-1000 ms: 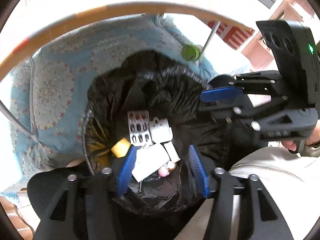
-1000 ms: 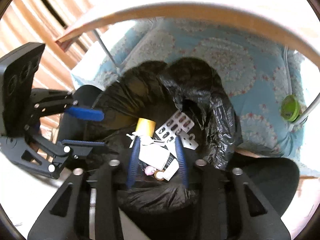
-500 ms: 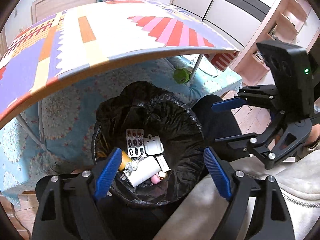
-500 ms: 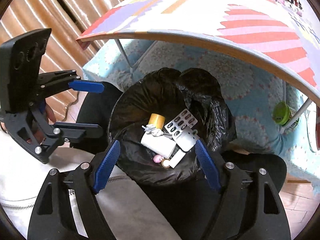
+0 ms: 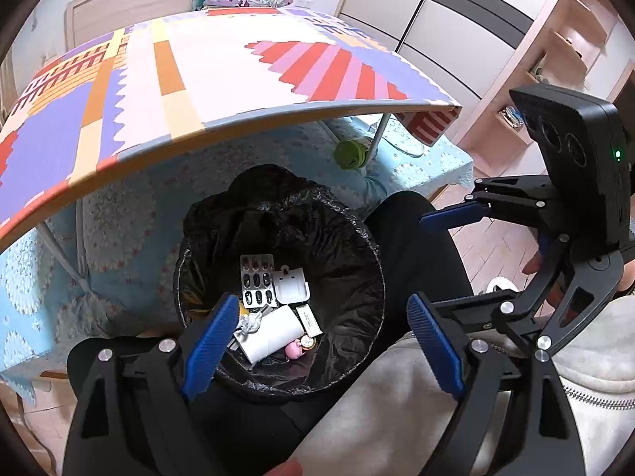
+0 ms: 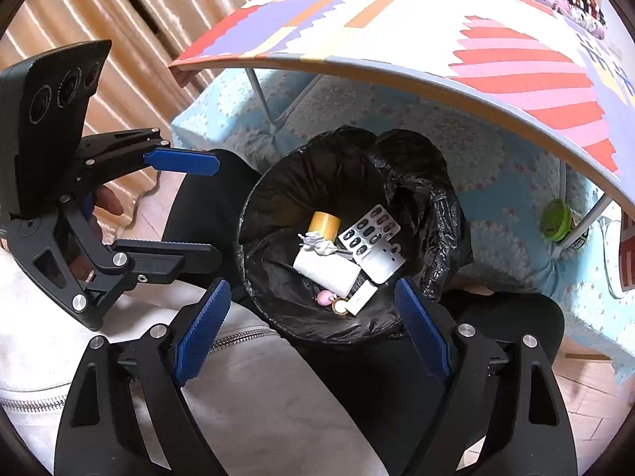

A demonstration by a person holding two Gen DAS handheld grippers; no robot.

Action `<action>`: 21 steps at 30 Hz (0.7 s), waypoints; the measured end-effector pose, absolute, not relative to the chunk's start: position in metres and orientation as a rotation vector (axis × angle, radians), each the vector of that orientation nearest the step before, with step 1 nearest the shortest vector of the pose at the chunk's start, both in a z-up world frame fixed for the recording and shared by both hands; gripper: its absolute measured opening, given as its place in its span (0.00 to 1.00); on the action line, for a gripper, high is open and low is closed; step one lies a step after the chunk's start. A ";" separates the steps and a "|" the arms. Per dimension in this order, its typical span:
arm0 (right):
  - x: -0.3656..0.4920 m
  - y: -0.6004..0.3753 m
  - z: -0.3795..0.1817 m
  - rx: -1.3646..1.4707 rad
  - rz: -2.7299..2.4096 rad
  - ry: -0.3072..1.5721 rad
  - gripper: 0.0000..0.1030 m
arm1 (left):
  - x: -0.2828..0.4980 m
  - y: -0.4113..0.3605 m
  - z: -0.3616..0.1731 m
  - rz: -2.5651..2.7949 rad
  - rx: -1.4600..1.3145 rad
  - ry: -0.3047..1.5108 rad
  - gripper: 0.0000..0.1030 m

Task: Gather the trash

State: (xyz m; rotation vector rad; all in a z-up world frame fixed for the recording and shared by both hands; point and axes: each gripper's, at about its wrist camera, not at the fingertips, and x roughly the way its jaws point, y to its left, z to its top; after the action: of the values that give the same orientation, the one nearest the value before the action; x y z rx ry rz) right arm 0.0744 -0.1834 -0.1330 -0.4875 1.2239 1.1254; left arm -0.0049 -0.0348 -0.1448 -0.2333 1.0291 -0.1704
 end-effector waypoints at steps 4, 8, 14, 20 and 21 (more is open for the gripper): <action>0.074 -0.183 -0.133 -0.485 1.122 1.228 0.82 | -0.005 -0.033 -0.146 -0.168 -0.237 1.032 0.81; 0.074 -0.184 -0.134 -0.482 1.123 1.230 0.82 | -0.006 -0.034 -0.146 -0.170 -0.233 1.027 0.81; 0.075 -0.184 -0.136 -0.474 1.123 1.241 0.82 | -0.005 -0.034 -0.147 -0.169 -0.235 1.030 0.81; 0.076 -0.183 -0.134 -0.466 1.124 1.229 0.82 | -0.005 -0.034 -0.147 -0.174 -0.233 1.026 0.81; 0.075 -0.183 -0.134 -0.468 1.124 1.228 0.82 | -0.005 -0.034 -0.147 -0.175 -0.232 1.026 0.81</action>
State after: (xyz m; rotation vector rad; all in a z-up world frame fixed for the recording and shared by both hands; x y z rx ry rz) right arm 0.0754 -0.1830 -0.1342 -0.4678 1.2283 1.1245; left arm -0.0052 -0.0340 -0.1467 -0.2324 1.0258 -0.1746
